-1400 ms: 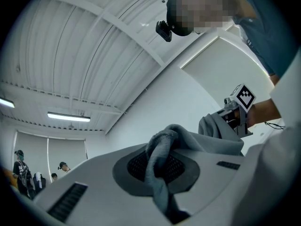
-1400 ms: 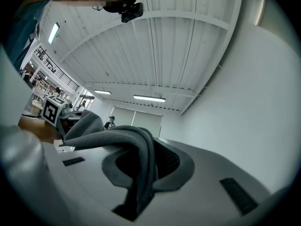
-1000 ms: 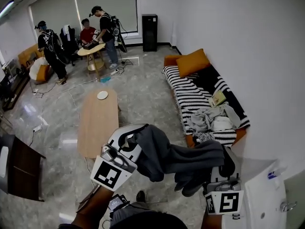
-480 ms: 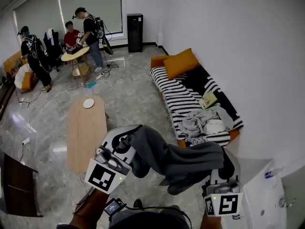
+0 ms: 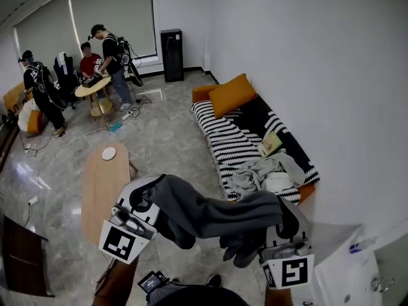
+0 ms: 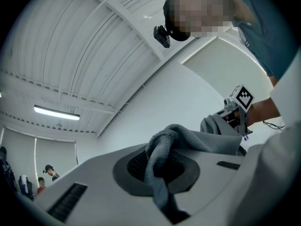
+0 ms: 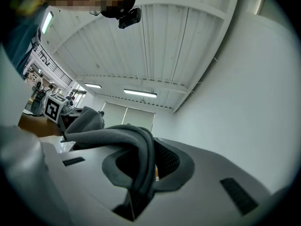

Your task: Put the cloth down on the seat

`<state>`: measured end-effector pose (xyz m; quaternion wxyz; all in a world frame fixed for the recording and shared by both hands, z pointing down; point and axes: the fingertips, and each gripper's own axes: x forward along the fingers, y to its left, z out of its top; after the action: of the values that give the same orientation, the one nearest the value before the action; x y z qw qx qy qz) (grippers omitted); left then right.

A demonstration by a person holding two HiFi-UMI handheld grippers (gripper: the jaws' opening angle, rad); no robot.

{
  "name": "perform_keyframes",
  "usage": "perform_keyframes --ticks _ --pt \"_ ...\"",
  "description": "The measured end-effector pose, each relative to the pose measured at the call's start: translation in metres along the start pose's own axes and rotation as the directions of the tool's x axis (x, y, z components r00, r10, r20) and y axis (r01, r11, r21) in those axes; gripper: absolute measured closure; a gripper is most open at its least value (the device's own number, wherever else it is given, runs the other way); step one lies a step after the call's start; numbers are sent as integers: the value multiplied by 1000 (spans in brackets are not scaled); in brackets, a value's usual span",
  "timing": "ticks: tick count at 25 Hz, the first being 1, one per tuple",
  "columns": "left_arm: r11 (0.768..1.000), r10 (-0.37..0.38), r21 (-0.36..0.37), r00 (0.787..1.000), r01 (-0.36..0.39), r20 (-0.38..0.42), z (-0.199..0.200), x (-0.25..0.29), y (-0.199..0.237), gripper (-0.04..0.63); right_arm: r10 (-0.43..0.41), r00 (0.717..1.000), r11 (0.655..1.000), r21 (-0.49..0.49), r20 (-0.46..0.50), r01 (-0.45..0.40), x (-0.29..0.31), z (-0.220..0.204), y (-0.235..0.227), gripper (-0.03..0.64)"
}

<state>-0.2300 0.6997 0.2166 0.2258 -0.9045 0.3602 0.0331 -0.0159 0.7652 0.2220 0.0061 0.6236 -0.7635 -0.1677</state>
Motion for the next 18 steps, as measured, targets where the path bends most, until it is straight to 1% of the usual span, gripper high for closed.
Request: perform_keyframes --ticks 2,6,12,16,18 --pt "1000 27 -4 1000 -27 3 0 10 -2 588 16 1000 1000 5 13 -16 5 -5 -16 565" --pt "997 73 -26 997 -74 -18 -6 23 -1 588 36 999 999 16 16 -36 15 -15 -39 565" --pt "997 80 -16 997 -80 -24 -15 45 5 588 35 999 999 32 18 -36 38 -29 -58 566" --pt "996 91 20 995 -90 -34 -27 59 25 588 23 1000 999 27 9 -23 58 -35 -63 565" --pt "995 94 26 995 -93 -25 -30 66 39 588 12 1000 1000 24 3 -12 70 -36 -65 566"
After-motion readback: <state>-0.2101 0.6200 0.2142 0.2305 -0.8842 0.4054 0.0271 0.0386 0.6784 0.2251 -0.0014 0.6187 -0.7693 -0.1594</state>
